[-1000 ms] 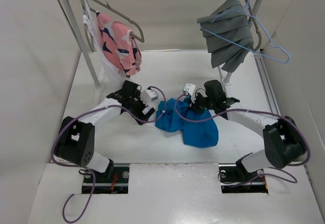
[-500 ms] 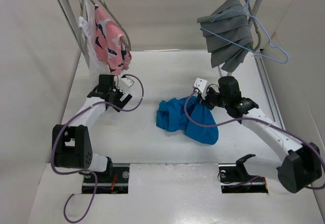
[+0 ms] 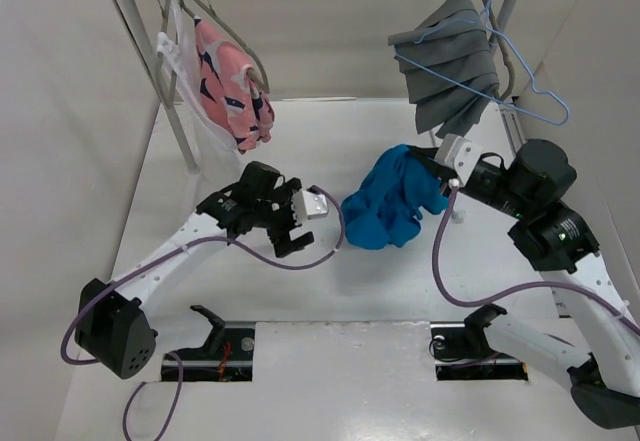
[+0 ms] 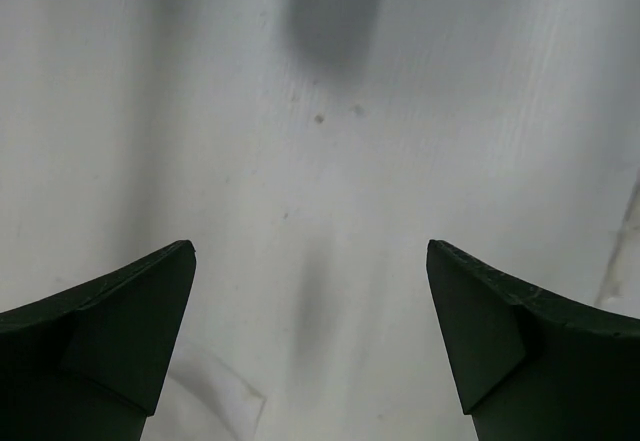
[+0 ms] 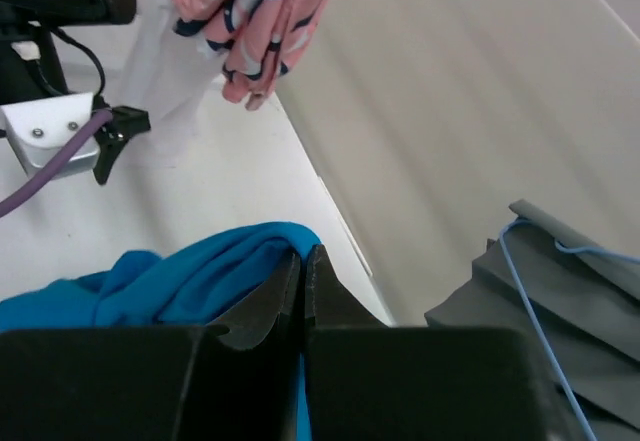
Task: Place the t-shirt on the hanger
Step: Move the tshirt to the center of the board
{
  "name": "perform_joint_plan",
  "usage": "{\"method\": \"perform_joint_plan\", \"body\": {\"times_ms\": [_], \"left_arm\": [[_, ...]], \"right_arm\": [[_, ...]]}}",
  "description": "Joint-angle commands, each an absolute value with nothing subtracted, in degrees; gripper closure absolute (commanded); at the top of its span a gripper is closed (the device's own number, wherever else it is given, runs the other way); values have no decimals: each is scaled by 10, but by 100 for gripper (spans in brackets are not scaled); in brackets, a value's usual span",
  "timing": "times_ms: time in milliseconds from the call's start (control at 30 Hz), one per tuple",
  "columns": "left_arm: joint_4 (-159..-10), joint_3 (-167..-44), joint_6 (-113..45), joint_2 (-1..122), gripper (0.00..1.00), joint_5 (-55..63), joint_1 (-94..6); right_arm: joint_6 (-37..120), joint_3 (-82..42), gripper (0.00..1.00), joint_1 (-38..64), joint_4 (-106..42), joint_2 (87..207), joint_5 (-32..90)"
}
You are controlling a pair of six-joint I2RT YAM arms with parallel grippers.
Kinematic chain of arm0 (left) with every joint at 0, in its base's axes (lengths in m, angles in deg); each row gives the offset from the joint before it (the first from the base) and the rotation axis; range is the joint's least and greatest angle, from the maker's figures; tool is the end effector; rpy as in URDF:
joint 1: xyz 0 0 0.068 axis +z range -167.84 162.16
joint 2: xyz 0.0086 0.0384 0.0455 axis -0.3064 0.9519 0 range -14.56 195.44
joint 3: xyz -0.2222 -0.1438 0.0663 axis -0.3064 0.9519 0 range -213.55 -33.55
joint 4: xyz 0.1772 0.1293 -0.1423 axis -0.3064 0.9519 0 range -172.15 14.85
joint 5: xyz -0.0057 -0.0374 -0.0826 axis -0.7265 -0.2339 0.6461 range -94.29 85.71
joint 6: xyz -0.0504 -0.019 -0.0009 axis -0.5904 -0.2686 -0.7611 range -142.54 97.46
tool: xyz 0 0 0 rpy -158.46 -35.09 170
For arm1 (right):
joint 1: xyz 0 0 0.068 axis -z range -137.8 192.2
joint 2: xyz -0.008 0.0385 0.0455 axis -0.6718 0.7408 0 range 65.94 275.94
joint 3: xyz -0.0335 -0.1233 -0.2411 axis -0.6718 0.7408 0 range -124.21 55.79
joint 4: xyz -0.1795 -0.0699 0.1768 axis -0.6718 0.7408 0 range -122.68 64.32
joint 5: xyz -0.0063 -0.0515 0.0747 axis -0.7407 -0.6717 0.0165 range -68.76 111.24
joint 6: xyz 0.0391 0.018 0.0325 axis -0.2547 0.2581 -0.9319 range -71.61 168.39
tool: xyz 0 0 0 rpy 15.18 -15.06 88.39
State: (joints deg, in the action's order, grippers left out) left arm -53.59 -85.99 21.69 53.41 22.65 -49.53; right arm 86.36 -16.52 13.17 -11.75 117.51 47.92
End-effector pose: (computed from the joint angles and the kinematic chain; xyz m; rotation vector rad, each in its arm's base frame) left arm 0.2034 -0.1444 0.2770 1.5742 1.6443 -0.4346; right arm 0.1405 0.0962 0.4629 -1.1510 1.0808 0.2438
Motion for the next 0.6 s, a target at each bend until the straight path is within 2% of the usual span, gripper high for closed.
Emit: {"method": "perform_joint_plan", "body": {"times_ms": [0,200,567], "left_arm": [[-560,-900,148,543,0,297,-528],[-659,-923,35,581,0,359,-534],[-720,-901,-6,606,0,415,-572]], "right_arm": [[866,-161,100,127,-107,1199,514],[838,-182,100,92,-168,1211,509],[850,-264,100,46,-178,1266,494]]}}
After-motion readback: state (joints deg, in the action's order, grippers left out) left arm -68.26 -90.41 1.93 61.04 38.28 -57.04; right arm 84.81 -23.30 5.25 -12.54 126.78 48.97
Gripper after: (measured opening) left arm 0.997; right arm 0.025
